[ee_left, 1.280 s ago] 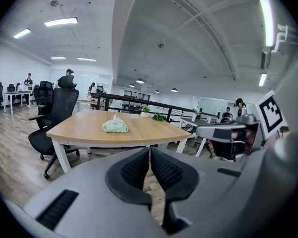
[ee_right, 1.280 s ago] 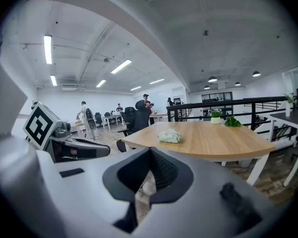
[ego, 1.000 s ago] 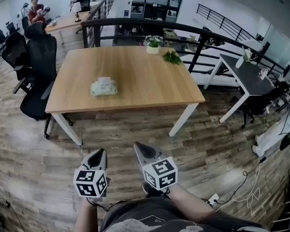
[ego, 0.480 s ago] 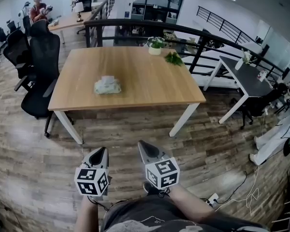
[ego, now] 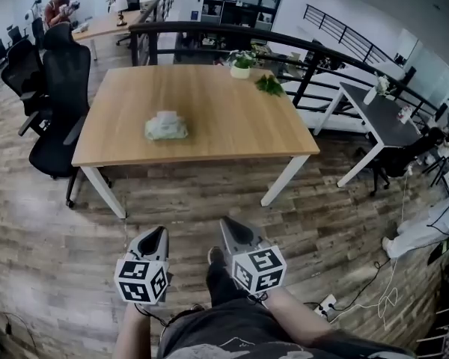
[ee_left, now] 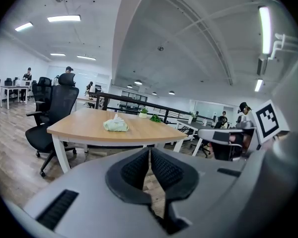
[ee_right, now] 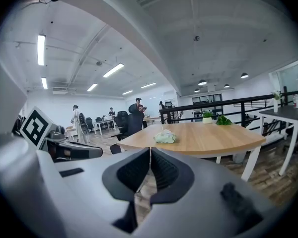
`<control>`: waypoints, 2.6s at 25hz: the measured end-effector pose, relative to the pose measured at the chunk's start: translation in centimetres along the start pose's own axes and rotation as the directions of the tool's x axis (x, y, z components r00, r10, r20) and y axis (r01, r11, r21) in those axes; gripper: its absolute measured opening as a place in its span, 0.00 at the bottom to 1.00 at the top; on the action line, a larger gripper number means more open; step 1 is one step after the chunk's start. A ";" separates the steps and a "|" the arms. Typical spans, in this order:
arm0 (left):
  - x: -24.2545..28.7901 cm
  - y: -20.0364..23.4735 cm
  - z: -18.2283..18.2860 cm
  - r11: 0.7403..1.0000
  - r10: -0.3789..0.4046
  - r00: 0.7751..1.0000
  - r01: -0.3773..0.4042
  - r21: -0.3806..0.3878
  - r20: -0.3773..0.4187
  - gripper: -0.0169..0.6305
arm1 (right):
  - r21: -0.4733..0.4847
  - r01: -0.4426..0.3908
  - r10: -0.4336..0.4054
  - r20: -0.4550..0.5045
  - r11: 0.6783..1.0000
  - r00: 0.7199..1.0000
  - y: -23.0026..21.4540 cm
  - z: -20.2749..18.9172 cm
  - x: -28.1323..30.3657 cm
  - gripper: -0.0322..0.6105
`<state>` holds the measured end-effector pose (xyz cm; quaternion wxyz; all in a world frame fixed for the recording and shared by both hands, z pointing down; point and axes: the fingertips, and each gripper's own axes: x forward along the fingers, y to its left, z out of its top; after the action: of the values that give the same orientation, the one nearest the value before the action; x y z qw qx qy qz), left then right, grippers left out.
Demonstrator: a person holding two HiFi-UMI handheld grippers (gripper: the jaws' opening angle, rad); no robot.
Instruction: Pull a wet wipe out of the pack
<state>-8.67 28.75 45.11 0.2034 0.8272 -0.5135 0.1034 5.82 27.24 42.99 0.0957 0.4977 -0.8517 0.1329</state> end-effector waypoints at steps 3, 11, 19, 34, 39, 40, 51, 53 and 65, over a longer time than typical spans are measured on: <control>0.8 0.8 0.5 1.000 0.012 1.000 -0.012 -0.013 0.009 0.07 | -0.016 -0.014 0.014 0.012 1.000 1.000 -0.6 0.6 1.5 0.09; 4.9 2.9 2.2 0.999 0.035 0.999 -0.035 -0.023 0.004 0.07 | -0.020 -0.054 0.054 0.012 0.998 0.998 -3.2 2.1 7.0 0.09; 10.6 5.4 5.2 0.998 0.060 0.998 -0.061 -0.026 -0.005 0.07 | -0.050 -0.105 0.105 -0.013 0.993 0.994 -6.8 4.2 13.3 0.09; 18.9 7.9 9.3 0.992 0.119 0.993 -0.120 -0.041 -0.023 0.07 | -0.035 -0.172 0.169 -0.060 0.985 0.984 -12.8 6.7 21.8 0.09; 21.4 8.0 10.6 0.990 0.138 0.990 -0.138 -0.033 -0.015 0.07 | -0.035 -0.173 0.172 -0.032 0.984 0.985 -15.0 7.9 23.3 0.09; 21.9 8.0 10.9 0.989 0.141 0.990 -0.142 -0.031 -0.012 0.07 | -0.035 -0.173 0.172 -0.031 0.984 0.985 -15.5 8.0 23.6 0.09; 26.6 8.5 12.8 0.982 0.189 0.982 -0.190 -0.019 -0.006 0.07 | -0.018 -0.147 0.146 -0.029 0.989 0.989 -20.8 8.3 27.2 0.09; 27.2 8.5 12.9 0.981 0.192 0.981 -0.192 -0.014 -0.010 0.07 | -0.008 -0.161 0.160 -0.033 0.987 0.987 -21.3 8.2 27.6 0.09; 27.5 9.4 12.7 0.974 0.227 0.973 -0.227 -0.018 -0.038 0.07 | 0.021 -0.177 0.178 -0.036 0.984 0.983 -21.5 7.8 28.2 0.09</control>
<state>-5.15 -2.74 46.30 0.2086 0.7588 -0.6020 0.1351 10.65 -8.51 46.73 0.0953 0.4181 -0.8895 0.1578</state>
